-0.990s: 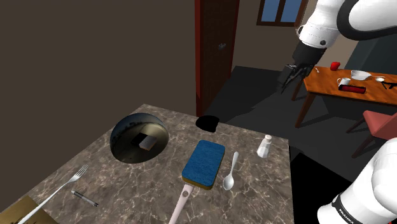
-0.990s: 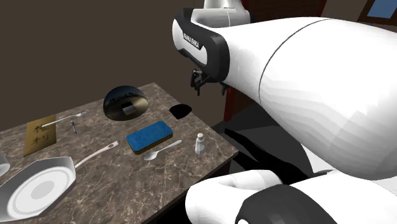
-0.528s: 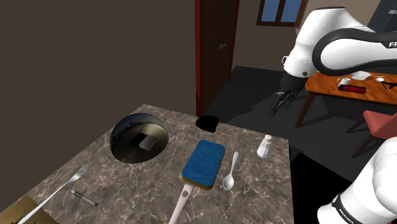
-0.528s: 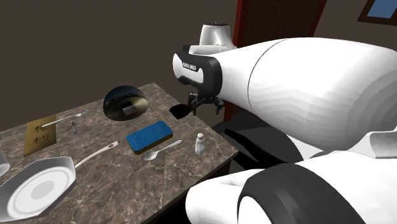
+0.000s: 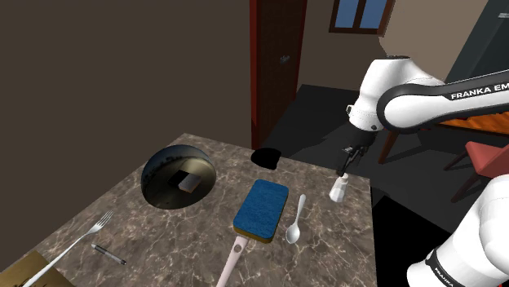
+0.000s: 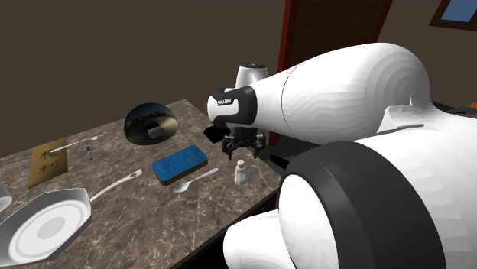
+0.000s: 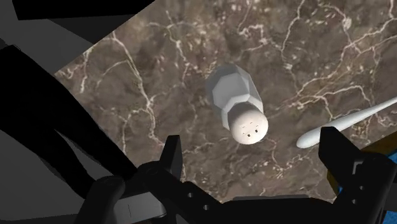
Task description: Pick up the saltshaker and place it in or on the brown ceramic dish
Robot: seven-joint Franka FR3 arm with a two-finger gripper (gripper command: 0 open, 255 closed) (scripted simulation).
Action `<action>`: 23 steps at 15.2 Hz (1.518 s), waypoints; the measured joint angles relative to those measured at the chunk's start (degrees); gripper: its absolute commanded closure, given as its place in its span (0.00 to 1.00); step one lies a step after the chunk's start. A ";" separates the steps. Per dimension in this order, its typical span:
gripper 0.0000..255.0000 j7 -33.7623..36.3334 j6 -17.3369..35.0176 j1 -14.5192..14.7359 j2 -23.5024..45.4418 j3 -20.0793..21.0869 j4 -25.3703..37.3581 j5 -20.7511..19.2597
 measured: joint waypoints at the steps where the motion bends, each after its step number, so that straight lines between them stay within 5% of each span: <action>1: 0.00 -0.17 0.66 0.00 0.07 -0.09 -0.68 0.00; 7: 0.00 -0.29 6.62 0.50 3.05 -0.08 -3.74 0.46; 13: 0.00 -0.35 7.29 0.52 3.43 -0.12 -3.98 0.48; 14: 1.00 -0.35 7.29 0.52 3.44 -0.12 -3.98 0.48; 23: 1.00 -0.35 7.30 0.52 3.42 -0.11 -3.96 0.48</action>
